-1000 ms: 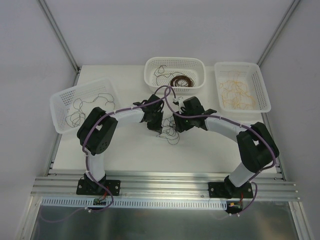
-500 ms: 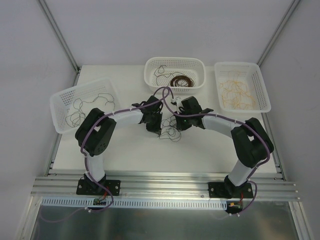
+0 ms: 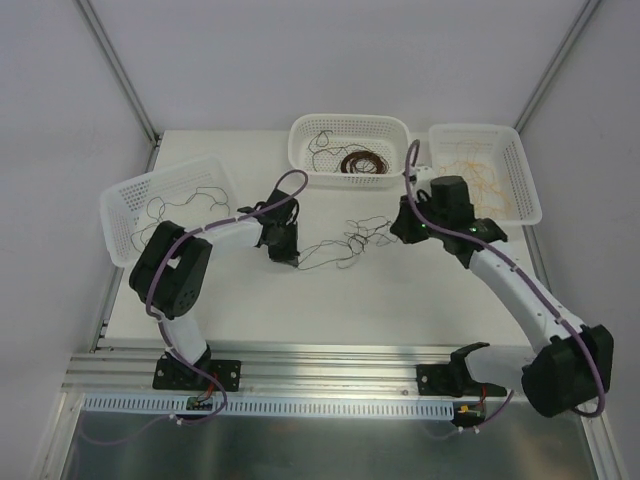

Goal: Untangle the cables

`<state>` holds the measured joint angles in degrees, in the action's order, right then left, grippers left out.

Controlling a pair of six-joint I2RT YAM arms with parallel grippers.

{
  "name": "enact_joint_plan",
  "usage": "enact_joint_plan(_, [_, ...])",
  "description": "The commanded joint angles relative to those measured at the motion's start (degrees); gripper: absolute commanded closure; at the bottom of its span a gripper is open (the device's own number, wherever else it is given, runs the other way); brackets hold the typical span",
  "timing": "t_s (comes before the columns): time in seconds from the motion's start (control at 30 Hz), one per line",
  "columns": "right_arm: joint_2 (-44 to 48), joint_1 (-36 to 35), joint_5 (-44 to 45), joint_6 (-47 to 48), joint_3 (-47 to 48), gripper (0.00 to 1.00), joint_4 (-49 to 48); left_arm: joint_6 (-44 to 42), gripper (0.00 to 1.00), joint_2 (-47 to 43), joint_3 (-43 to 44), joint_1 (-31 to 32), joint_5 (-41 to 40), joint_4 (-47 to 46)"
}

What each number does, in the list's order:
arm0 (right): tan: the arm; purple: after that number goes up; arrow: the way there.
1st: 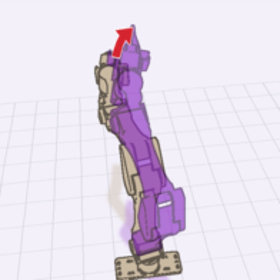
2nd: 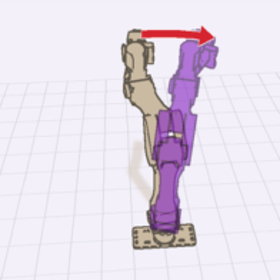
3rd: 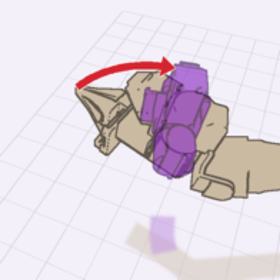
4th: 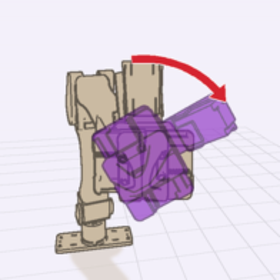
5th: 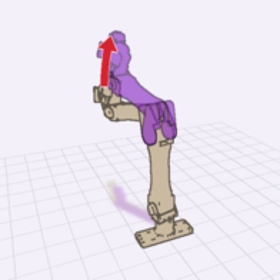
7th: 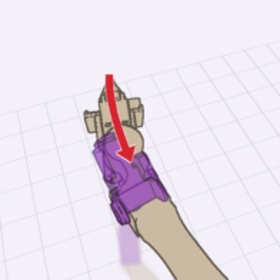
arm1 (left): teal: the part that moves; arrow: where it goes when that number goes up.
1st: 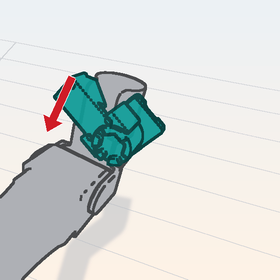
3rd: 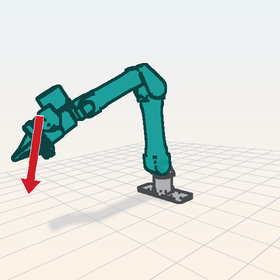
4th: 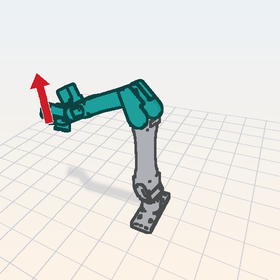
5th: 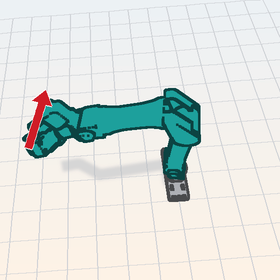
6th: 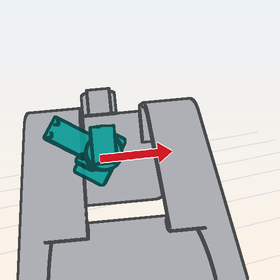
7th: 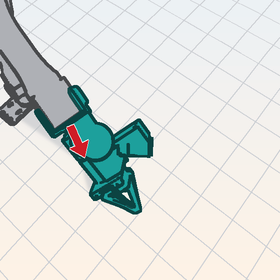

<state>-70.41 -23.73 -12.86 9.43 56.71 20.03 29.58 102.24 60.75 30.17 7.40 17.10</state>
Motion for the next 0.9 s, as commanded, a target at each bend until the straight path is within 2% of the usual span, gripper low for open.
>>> enact_joint_plan(0.0, [7.8,6.4,-3.3,-3.2,5.9,0.99,6.9,-0.3,1.00,-3.5,-2.5,-2.8,-4.5,4.4])
enact_joint_plan(0.33, [17.8,13.9,-7.7,-8.2,17.6,0.99,11.9,-2.0,1.00,-9.0,-3.4,-6.3,-9.3,7.3])
enact_joint_plan(0.67, [20.7,15.1,-6.8,-8.2,31.4,0.99,13.2,-2.4,1.00,-8.6,-5.9,-6.7,-12.5,9.1])
enact_joint_plan(0.87, [21.6,15.1,-4.7,-7.3,33.9,0.99,13.5,-3.3,1.00,-9.1,-6.4,-6.8,-13.8,9.2])
